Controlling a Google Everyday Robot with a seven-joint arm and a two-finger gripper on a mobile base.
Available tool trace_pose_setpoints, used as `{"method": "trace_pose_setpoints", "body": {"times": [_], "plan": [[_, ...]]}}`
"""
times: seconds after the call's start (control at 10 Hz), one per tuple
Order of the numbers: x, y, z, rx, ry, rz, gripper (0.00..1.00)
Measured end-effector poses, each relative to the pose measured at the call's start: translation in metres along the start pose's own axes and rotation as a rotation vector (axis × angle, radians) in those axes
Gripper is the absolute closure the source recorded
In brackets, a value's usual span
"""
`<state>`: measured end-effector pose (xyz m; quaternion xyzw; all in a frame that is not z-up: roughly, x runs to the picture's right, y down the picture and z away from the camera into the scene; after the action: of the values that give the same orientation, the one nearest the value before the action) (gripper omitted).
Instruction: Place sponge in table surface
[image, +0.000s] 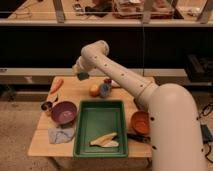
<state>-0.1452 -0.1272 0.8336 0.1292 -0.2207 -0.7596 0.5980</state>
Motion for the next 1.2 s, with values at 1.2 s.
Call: {"method": "trace_pose_setpoints", "body": {"times": [1.2], "plan": [[-0.067, -0.033, 0.072, 0.059, -0.078, -0.061, 0.86]]}}
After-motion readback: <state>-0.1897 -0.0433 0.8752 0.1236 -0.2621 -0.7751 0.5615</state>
